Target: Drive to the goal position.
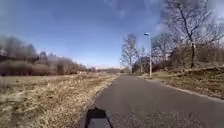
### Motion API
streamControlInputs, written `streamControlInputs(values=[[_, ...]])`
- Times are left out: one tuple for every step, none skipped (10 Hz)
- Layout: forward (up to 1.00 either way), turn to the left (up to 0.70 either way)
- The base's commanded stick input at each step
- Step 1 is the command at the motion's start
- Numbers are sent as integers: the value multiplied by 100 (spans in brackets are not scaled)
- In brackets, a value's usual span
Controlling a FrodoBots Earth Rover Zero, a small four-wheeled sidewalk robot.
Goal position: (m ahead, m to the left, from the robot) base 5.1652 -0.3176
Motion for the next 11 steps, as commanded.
streamControlInputs(values=[[70, -7], [70, -8], [70, -7], [70, -7], [70, -7], [70, -6], [70, -6], [70, -5], [70, -5], [70, -5], [70, -5]])
